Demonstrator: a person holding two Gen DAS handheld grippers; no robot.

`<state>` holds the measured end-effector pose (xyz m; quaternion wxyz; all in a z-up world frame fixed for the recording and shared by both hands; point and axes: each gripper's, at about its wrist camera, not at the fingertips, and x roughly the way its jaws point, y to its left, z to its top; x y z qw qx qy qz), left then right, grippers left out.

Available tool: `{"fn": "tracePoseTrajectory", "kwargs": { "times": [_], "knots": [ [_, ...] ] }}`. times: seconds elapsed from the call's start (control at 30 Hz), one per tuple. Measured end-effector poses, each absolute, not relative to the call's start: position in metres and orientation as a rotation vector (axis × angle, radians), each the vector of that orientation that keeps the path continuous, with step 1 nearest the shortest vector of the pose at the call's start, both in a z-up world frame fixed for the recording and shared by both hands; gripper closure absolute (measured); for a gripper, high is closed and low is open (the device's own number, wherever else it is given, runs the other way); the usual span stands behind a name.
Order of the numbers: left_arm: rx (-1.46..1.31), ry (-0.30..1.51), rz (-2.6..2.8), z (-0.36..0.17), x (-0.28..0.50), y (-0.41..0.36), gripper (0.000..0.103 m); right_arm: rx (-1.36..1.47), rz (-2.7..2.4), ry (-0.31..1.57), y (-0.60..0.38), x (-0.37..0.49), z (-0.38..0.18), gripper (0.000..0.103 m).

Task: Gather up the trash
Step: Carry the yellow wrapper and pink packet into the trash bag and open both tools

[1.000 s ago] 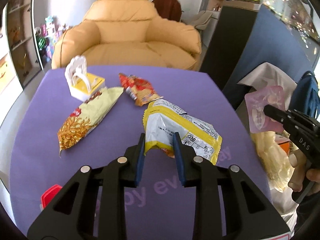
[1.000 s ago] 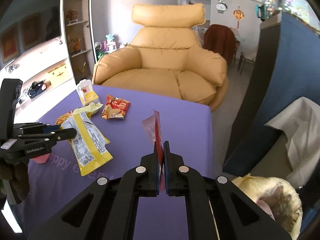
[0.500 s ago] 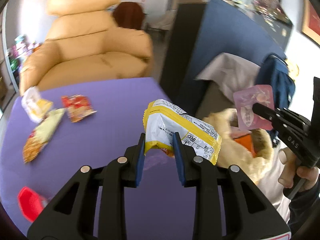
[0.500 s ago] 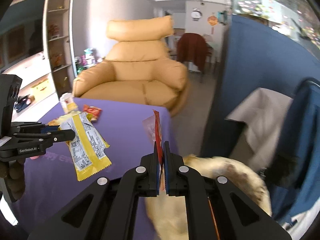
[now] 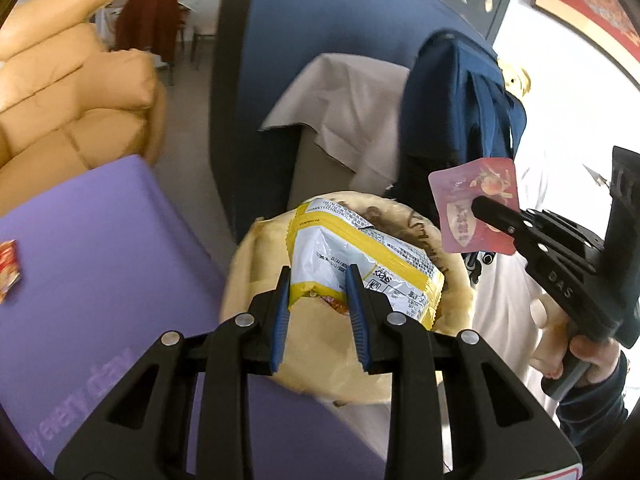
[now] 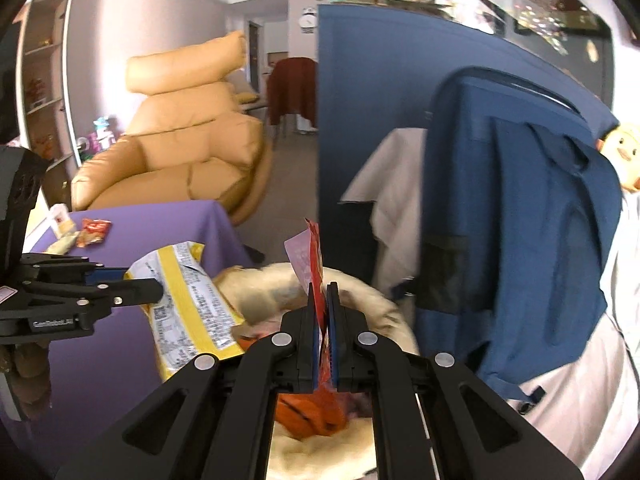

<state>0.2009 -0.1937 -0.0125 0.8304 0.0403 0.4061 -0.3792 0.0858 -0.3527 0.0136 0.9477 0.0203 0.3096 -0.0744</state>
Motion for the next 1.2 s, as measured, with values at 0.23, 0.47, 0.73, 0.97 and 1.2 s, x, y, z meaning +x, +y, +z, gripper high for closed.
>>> {"fn": "tracePoseTrajectory", "kwargs": {
  "times": [0.23, 0.47, 0.73, 0.97, 1.2],
  "knots": [
    [0.070, 0.935, -0.887, -0.044, 0.218, -0.242, 0.066, 0.077, -0.186, 0.644, -0.376, 0.084, 0.002, 0.097],
    [-0.006, 0.984, -0.884, -0.060, 0.227, -0.232, 0.043, 0.095, -0.152, 0.670, -0.373, 0.093, -0.010, 0.097],
    [-0.078, 0.905, -0.762, -0.040, 0.232, -0.164, 0.037, 0.159, -0.014, 0.785, -0.344, 0.122, -0.040, 0.097],
    [-0.116, 0.885, -0.695, -0.039, 0.224, -0.108, 0.036, 0.163, 0.014, 0.976, -0.327, 0.146, -0.091, 0.097],
    [-0.095, 0.816, -0.631, -0.037, 0.218, -0.064, 0.029, 0.202, 0.021, 0.952, -0.328, 0.144, -0.079, 0.096]
  ]
}}
